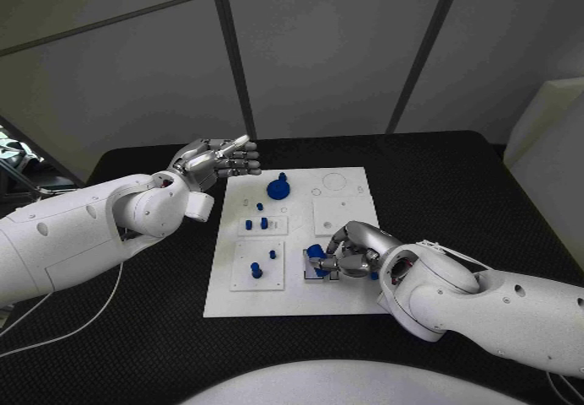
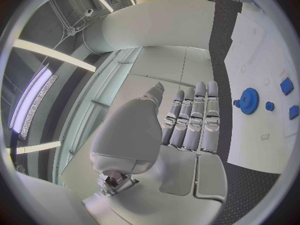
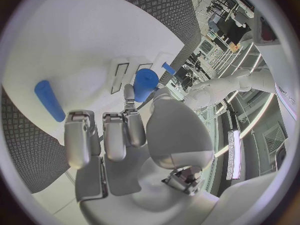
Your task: Assemble the parts on the task board
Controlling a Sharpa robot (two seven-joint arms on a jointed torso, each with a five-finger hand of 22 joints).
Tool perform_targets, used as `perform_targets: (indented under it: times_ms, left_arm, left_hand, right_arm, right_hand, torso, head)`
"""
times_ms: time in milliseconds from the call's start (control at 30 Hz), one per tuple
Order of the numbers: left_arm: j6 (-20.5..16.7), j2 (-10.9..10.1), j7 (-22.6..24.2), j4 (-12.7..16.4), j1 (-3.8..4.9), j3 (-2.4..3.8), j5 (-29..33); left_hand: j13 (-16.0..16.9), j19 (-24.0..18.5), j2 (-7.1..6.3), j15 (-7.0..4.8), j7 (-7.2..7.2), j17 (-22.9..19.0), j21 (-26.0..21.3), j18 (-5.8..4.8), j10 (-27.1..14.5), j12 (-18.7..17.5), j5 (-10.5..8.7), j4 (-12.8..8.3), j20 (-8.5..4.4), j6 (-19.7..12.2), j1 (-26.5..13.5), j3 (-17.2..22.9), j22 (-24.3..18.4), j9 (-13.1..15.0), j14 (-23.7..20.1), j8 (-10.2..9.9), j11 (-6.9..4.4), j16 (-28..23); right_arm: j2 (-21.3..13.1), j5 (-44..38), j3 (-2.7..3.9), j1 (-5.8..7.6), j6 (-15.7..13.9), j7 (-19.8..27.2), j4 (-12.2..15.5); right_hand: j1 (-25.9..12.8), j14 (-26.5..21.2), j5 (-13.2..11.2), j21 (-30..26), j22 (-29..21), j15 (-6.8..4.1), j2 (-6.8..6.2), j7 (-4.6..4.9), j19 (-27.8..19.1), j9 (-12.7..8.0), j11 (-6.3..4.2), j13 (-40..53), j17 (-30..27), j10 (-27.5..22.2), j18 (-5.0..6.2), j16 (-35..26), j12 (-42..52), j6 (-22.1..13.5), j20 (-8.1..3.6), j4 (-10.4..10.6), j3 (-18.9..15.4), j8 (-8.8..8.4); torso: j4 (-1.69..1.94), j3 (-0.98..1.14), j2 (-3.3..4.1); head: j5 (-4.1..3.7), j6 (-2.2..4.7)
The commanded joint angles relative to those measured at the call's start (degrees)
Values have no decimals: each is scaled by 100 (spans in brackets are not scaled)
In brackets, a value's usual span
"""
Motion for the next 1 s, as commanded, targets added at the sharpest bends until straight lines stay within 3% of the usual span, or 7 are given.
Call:
perform_targets:
  times_ms: [33,167,300,400,467,733,1000]
  left_arm:
    - [71,-2,1,16,8,5,-13]
    - [71,-7,-2,19,9,5,-13]
    - [67,-14,-4,20,9,5,-13]
    - [66,-16,-6,21,9,5,-13]
    - [64,-19,-8,22,9,5,-13]
    - [61,-30,-20,26,9,5,-13]
    - [67,-38,-36,26,9,4,-13]
  left_hand:
    - [-2,-7,1,20,19,8,-10,-74,-45,18,-5,-1,16,-45,26,-32,-16,-4,-5,11,18,-39]
    - [-2,-7,1,20,19,8,-10,-74,-45,18,-5,-1,16,-45,26,-32,-16,-4,-5,11,18,-39]
    - [-2,-7,1,20,19,8,-10,-74,-45,18,-5,-1,16,-45,26,-32,-16,-4,-5,11,18,-39]
    - [-2,-7,1,20,19,8,-10,-74,-45,18,-5,-1,16,-45,26,-32,-16,-4,-5,11,18,-39]
    - [-2,-7,1,20,19,8,-10,-74,-45,18,-5,-1,16,-45,26,-32,-16,-4,-5,11,18,-39]
    - [-2,-9,1,21,21,8,-10,-75,-50,18,-5,-1,17,-50,25,-40,-22,-5,-7,9,20,-42]
    - [-2,-9,1,21,21,8,-10,-75,-50,18,-5,-1,17,-50,25,-40,-22,-5,-7,9,20,-42]
  right_arm:
    - [32,23,4,8,145,-50,-29]
    - [65,-33,4,8,123,-85,-74]
    - [99,-84,5,8,84,-87,-103]
    - [117,-107,5,8,38,-63,-115]
    - [123,-116,5,8,13,-36,-120]
    - [95,-199,4,8,-96,9,-114]
    - [29,-269,4,8,-41,96,-12]
  right_hand:
    - [-62,493,-44,13,1387,-33,4,-21,472,35,-51,450,950,85,-75,-11,-30,25,-43,7,-56,41]
    - [-146,492,-214,5,1383,-39,6,-26,466,116,-57,448,943,85,-73,-16,-49,-4,-52,8,-132,67]
    - [-417,477,-1105,-29,1362,-36,-53,-17,439,256,-47,398,878,53,-63,-57,-141,-76,-53,12,-322,96]
    - [-734,466,-1742,-75,1334,-16,-230,9,405,349,-29,362,826,17,-50,-92,-215,-157,-40,24,-351,90]
    - [-923,464,-1892,-87,1327,-11,-330,15,395,386,-16,339,812,-2,-47,-102,-257,-188,-32,32,-297,86]
    - [-1203,465,-1700,-95,1325,7,-503,36,392,467,2,324,810,-26,-45,-109,-322,-247,-12,27,-33,57]
    - [-865,473,-1135,-71,1343,-8,-368,9,413,562,-19,387,840,14,-52,-95,-287,-192,-20,4,127,78]
  torso:
    - [9,-3,0]
    - [0,0,-3]
    - [-4,0,2]
    - [-4,1,0]
    - [-5,0,-2]
    - [-7,2,-3]
    - [-9,5,-4]
  head:
    - [10,-8]
    - [21,-6]
    - [25,-6]
    - [27,-9]
    - [28,-12]
    - [35,-8]
    - [37,-12]
